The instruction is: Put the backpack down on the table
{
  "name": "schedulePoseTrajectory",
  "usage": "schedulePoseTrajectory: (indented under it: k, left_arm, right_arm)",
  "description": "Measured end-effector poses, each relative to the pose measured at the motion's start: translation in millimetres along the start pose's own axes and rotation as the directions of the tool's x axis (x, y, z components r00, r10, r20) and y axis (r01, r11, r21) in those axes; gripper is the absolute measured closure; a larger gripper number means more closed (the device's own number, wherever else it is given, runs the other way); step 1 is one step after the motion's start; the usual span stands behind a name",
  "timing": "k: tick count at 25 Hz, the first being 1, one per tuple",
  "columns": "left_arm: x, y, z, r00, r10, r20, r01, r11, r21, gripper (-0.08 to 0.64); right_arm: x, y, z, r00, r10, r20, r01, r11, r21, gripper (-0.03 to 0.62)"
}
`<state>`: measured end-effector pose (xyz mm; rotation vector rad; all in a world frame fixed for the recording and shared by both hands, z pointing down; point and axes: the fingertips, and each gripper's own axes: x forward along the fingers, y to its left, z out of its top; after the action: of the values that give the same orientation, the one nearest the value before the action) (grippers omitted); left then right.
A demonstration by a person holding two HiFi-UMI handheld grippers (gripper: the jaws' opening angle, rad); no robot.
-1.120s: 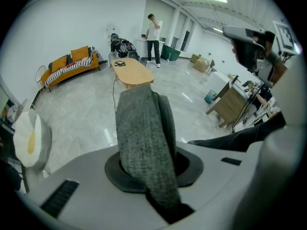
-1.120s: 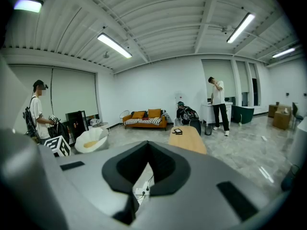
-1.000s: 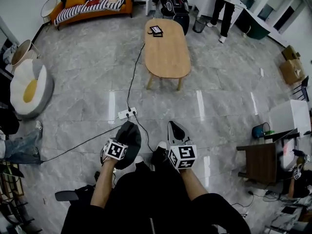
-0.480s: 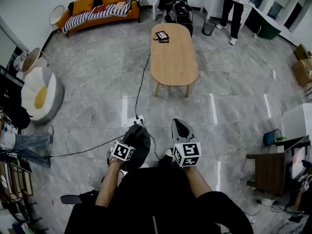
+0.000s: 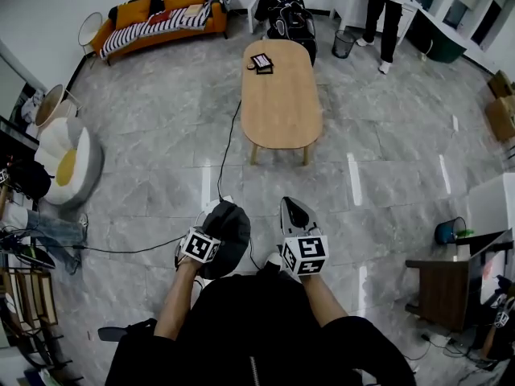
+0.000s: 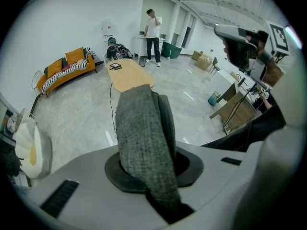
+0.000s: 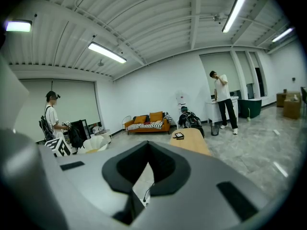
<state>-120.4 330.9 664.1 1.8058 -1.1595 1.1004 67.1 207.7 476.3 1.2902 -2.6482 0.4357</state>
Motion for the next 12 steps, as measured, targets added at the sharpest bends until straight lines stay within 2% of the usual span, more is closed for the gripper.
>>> schedulePoseTrajectory:
  k: [5,12]
  left_arm:
    - [-1,-4,23,1.000,0.018,0.005,-0.018,1.000,0.001,0.480]
    - [-16,-1,71,0.995,0.067,0.079,-0.067,0.998,-0.008,0.480]
  right_arm:
    - [-2,-19,4,1.000,0.008,-0.008,-0.008,1.000,0.003,0.582]
    - [-2,-41,8,1.000,0.011,-0.014,-0.011,1.000,0.012,0.581]
